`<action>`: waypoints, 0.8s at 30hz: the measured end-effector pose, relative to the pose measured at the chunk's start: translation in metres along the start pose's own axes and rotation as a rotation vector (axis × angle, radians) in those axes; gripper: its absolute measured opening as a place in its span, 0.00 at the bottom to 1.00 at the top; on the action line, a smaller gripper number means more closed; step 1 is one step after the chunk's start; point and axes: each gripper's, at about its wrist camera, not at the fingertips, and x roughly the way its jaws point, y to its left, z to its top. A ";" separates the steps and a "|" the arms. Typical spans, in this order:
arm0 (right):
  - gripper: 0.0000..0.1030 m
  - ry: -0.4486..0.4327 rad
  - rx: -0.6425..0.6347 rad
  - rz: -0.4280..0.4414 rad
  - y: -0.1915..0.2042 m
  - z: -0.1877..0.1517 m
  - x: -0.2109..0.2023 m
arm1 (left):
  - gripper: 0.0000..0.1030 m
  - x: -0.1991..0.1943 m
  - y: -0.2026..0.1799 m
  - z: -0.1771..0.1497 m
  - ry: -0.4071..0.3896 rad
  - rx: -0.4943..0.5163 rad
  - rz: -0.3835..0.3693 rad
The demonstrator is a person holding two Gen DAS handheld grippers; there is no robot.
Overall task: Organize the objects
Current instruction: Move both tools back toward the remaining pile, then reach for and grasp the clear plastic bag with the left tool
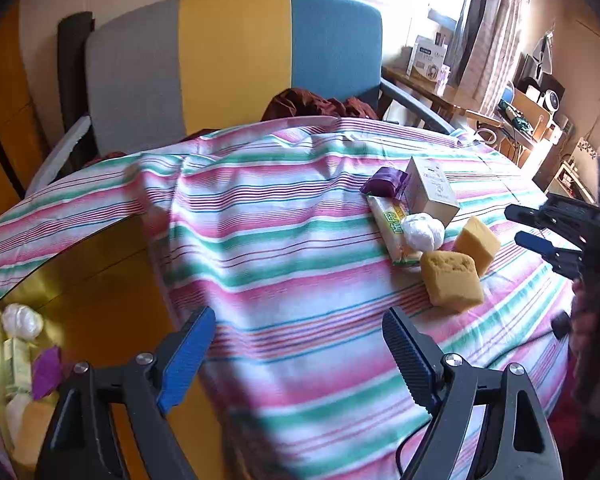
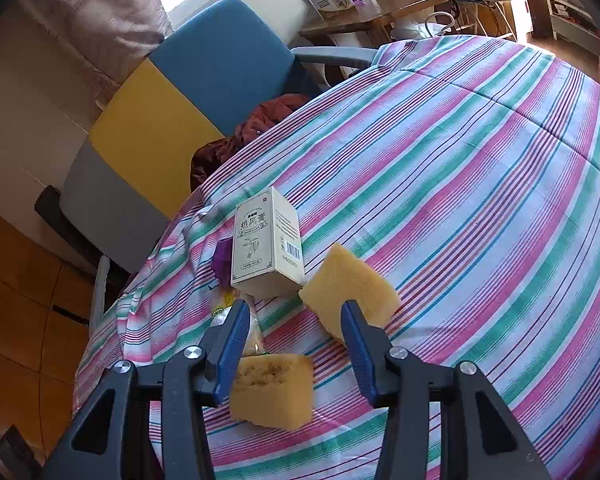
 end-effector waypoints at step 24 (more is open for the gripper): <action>0.47 0.143 0.074 0.126 -0.007 -0.004 0.017 | 0.85 0.189 -0.062 0.155 0.197 -0.157 -0.180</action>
